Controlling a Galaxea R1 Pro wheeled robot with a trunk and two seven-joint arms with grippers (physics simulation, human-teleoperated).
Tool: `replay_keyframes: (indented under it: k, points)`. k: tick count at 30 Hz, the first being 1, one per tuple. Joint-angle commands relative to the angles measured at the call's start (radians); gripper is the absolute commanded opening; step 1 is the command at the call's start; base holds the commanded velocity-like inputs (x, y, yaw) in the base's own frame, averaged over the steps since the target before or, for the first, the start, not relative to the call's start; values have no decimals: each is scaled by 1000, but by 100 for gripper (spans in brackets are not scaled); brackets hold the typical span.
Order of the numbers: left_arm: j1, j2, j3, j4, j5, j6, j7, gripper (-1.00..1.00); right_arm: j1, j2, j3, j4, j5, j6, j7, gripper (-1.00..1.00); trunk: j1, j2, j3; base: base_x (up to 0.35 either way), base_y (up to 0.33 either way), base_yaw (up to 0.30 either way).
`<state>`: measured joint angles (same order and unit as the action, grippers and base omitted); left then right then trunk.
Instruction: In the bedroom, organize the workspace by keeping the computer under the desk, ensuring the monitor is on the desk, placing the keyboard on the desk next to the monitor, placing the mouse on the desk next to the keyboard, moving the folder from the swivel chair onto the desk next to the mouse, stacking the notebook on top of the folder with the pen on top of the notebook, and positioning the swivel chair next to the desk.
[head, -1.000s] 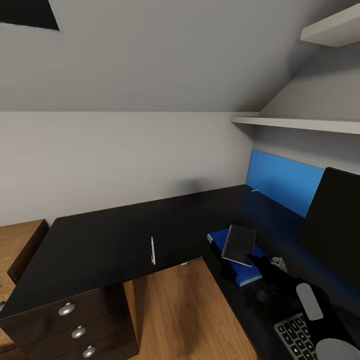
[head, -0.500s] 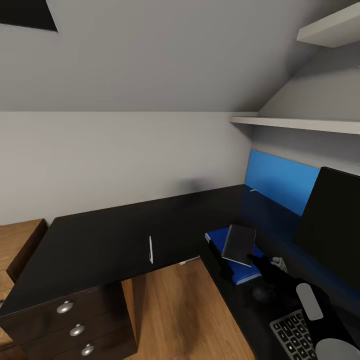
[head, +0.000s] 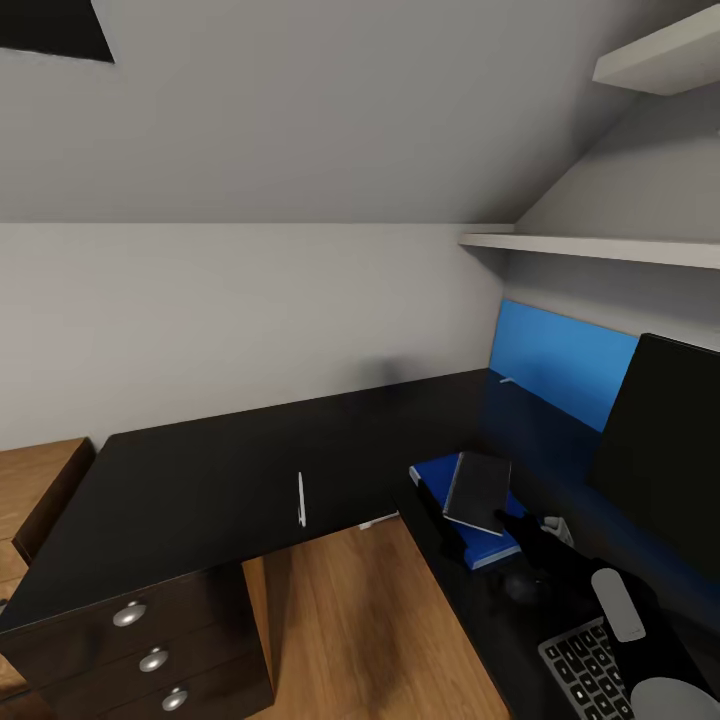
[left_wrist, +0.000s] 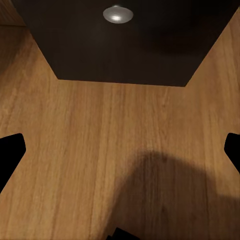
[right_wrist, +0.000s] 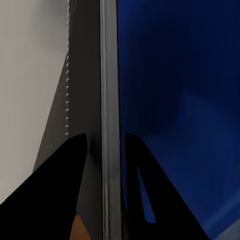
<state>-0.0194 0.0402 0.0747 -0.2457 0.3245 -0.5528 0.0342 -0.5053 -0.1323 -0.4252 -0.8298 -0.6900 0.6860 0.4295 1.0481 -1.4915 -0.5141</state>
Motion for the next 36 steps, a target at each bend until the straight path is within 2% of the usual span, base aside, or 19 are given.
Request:
replay_keyframes:
  k: [1, 32, 36]
  points:
    - [0, 0, 3, 0, -5, -2, 3, 100, -1, 0, -3, 0, -2, 7, 3, -100, 0, -1, -1, 0, 0, 0]
    - [0, 0, 4, 0, -5, -3, 3, 100, -1, 0, -4, 1, -2, 7, 3, -100, 0, -1, -1, 0, 0, 0]
    - [0, 0, 5, 0, -5, -2, 3, 100, -1, 0, -4, 1, -2, 7, 3, -100, -15, 27, 12, 0, 0, 0]
